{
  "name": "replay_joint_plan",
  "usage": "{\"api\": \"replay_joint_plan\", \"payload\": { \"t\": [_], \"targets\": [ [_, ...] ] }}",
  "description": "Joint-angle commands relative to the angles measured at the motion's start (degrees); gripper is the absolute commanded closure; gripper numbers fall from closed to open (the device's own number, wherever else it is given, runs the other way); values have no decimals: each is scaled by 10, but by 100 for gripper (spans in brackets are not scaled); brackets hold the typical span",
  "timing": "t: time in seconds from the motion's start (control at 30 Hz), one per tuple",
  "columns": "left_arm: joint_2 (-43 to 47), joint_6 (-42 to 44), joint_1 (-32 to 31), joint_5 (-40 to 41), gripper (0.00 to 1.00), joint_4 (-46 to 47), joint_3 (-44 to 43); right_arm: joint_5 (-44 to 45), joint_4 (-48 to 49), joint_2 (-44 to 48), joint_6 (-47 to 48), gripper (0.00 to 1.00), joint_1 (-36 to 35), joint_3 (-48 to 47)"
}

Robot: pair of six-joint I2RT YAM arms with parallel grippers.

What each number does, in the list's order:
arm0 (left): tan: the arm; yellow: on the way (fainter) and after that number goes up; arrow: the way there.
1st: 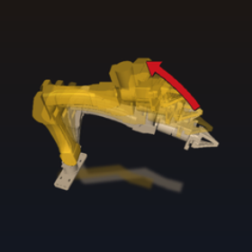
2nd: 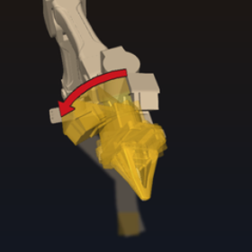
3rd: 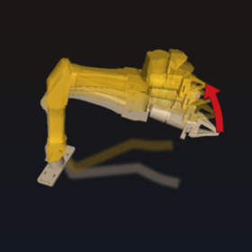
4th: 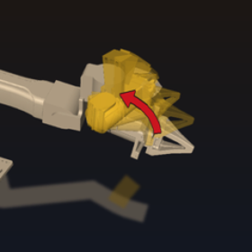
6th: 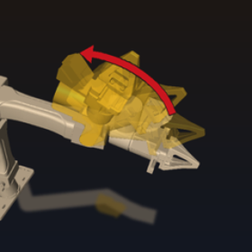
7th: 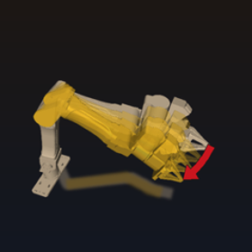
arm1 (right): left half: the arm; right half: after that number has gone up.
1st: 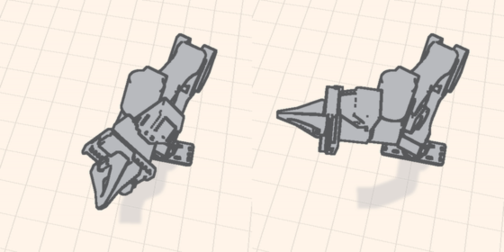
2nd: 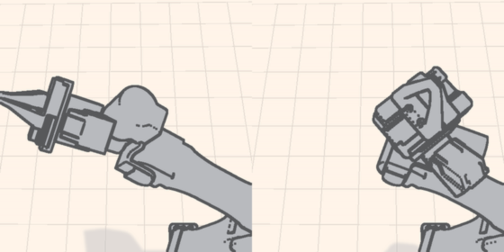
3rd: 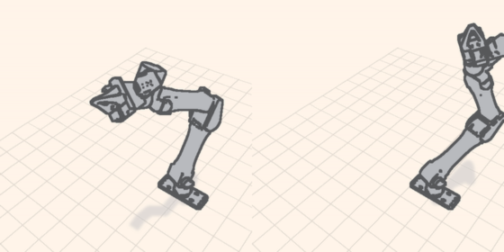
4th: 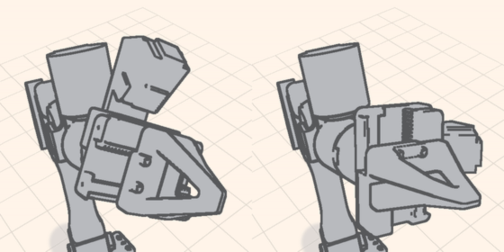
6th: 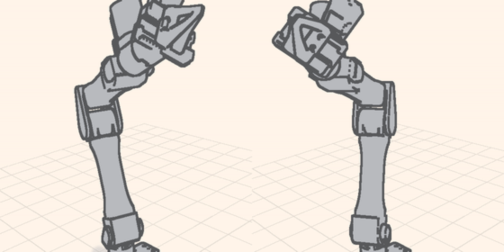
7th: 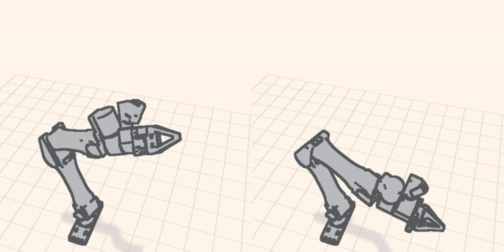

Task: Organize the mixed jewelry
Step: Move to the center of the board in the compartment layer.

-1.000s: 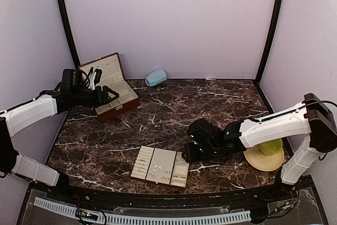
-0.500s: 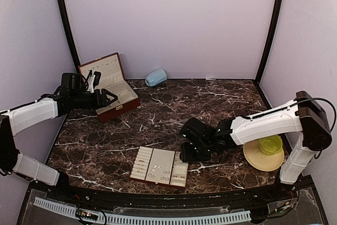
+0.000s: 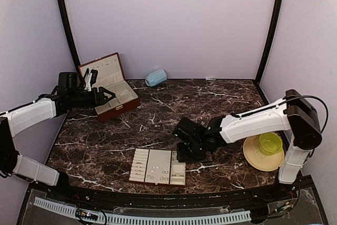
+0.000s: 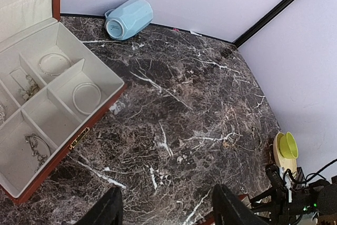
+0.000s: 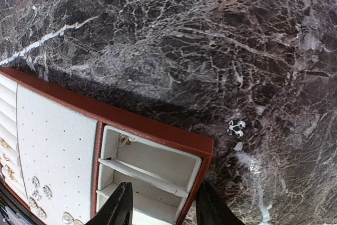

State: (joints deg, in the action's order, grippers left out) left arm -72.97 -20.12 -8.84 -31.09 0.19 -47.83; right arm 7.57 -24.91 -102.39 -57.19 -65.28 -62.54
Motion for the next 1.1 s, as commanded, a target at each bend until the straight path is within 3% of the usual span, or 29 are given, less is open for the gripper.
{"api": "replay_joint_plan", "payload": {
  "t": [0.0,0.3,0.77,1.07],
  "targets": [
    [19,7,5,-8,39,8,7,-12,15,-22,28,58,-4,-36],
    [21,15,8,5,39,2,6,8,22,-72,84,58,-2,-120],
    [31,23,12,25,39,1,6,71,-66,5,109,59,57,-52],
    [27,21,13,21,39,1,6,71,-84,-34,112,70,56,-73]
  ]
}}
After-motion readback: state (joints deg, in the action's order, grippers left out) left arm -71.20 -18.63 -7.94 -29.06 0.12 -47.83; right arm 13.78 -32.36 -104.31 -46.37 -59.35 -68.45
